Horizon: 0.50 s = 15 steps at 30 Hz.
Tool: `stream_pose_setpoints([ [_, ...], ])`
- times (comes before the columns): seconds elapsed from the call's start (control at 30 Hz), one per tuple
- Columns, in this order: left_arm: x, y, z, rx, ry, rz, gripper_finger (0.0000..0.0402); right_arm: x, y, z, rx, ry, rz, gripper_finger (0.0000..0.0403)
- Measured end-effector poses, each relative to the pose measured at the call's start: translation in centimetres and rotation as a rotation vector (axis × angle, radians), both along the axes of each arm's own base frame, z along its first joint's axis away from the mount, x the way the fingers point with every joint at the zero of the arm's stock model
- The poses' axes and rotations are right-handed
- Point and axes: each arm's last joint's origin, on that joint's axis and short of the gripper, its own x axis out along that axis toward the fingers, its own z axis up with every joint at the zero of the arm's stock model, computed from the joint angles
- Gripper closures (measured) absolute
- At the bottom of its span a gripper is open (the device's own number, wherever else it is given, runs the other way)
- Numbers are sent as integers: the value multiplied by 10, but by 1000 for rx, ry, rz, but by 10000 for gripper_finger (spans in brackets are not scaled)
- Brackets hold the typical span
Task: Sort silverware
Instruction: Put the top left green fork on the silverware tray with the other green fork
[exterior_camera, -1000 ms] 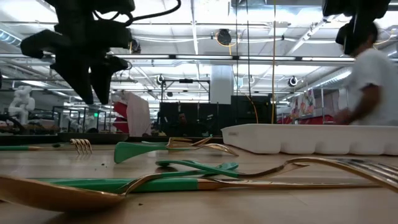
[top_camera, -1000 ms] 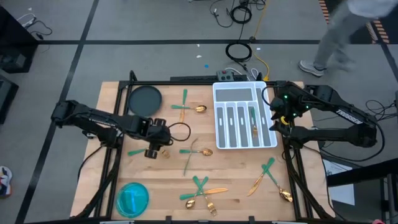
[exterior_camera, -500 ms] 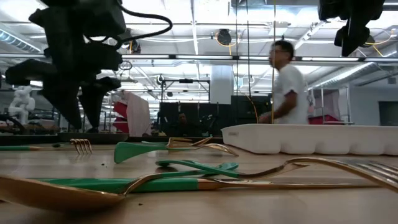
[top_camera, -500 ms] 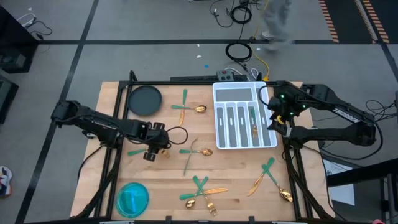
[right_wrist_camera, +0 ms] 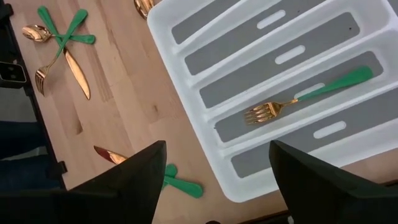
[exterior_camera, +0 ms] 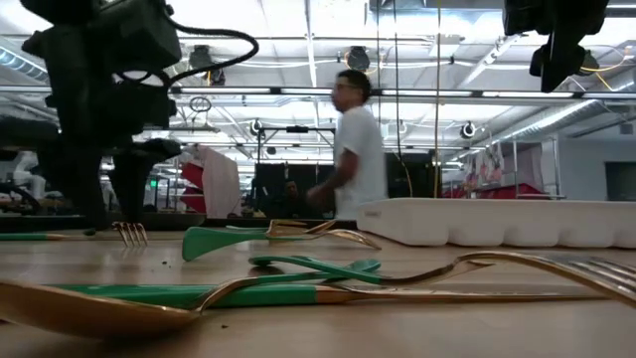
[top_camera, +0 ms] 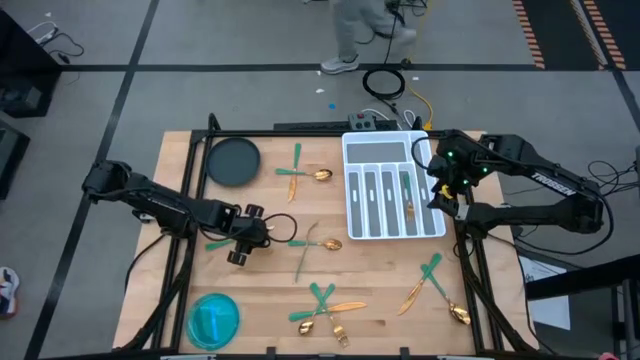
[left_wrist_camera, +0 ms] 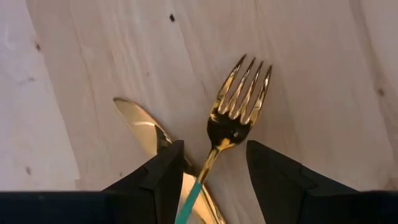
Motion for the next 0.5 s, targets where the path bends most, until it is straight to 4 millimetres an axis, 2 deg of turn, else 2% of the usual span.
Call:
stream_pose_setpoints([
  [0.2, -3, 2, -11, 15, -39, -2, 220, 2, -1, 1, -8, -19, -3, 126],
  [0.3, -3, 4, -17, -1, -37, 5, 235, 3, -1, 1, -4, -32, -23, 126],
  [0.4, -3, 4, -22, -16, 3, 9, 280, 3, -1, 1, 5, -29, -39, 126],
  [0.5, -3, 3, -25, -41, 26, -10, 348, 3, -1, 1, 5, -28, -41, 126],
])
